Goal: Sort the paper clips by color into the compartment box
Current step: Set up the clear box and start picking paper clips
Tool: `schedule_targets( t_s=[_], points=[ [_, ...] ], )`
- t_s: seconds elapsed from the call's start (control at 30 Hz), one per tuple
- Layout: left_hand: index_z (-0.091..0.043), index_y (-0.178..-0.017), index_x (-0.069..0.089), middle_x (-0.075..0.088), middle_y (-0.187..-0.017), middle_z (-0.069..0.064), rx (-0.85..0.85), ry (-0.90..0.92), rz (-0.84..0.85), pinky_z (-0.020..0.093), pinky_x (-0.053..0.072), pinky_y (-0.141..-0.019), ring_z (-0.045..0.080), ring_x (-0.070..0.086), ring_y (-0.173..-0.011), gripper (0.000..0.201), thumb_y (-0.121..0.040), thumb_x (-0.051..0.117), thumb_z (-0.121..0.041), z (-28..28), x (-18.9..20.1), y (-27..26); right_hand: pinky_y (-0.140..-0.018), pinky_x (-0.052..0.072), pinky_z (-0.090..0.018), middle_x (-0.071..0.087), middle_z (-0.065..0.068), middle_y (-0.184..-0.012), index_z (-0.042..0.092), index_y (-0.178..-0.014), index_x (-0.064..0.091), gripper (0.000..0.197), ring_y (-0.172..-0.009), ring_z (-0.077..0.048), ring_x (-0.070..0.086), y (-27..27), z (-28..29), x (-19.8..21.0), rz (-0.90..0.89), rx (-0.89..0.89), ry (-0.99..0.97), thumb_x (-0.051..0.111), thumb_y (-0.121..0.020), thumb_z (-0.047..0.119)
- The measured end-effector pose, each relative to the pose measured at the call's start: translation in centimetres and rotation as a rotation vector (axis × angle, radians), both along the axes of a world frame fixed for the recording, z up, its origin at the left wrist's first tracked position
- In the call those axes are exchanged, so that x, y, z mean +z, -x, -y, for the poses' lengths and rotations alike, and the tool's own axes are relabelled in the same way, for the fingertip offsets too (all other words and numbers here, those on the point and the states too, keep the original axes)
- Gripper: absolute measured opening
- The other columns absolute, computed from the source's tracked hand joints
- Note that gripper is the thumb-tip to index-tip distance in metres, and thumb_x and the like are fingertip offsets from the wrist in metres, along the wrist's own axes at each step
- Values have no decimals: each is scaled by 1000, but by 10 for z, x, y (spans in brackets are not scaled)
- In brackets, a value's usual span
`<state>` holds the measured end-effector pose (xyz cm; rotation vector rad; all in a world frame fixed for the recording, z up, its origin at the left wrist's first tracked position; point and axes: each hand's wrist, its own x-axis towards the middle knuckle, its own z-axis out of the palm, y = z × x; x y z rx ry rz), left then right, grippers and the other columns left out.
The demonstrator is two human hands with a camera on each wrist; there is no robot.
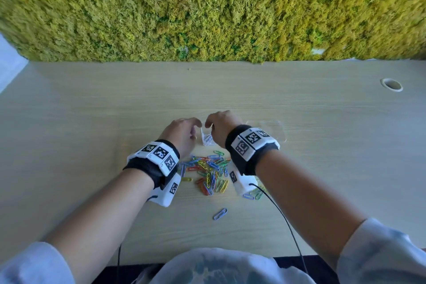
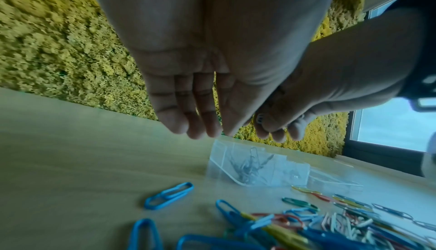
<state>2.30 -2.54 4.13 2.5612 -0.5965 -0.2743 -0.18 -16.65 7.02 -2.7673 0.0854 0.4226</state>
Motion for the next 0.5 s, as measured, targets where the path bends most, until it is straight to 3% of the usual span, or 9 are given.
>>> schedule_targets(
  t_s=[0.17, 0.3, 0.37, 0.5],
  points=[
    [-23, -111, 63, 59, -85, -7, 44, -12, -40, 23, 44, -74, 13, 56, -78, 30, -88, 51, -8, -11, -6, 2, -81, 58, -38, 61, -8, -119, 21, -131, 51, 49, -97, -27, 65, -8, -11, -7, -14, 16, 7, 52, -86, 1],
    [-21, -118, 60, 64, -92, -5, 20, -47, -121, 23, 42, -75, 14, 58, -83, 30, -90, 53, -11, -13, -8, 5, -77, 52, -27, 63, -7, -116, 21, -125, 56, 42, -93, -23, 63, -7, 2, -9, 40, -66, -116, 46, -88, 4],
    [-22, -122, 58, 65, -100, -3, -5, -68, -139, 25, 45, -78, 16, 59, -87, 33, -91, 53, -13, -11, -6, 7, -81, 51, -27, 65, -6, -116, 20, -119, 62, 39, -97, -22, 62, -5, 11, -8, 98, -90, -108, 42, -90, 4],
    [-30, -133, 49, 57, -116, 1, -96, -174, -93, 29, 44, -84, 17, 54, -97, 42, -94, 47, -16, -2, -3, 10, -89, 50, -28, 63, -3, -121, 22, -113, 65, 35, -107, -21, 61, 0, 16, -15, 53, -31, 3, 43, -91, 6]
  ],
)
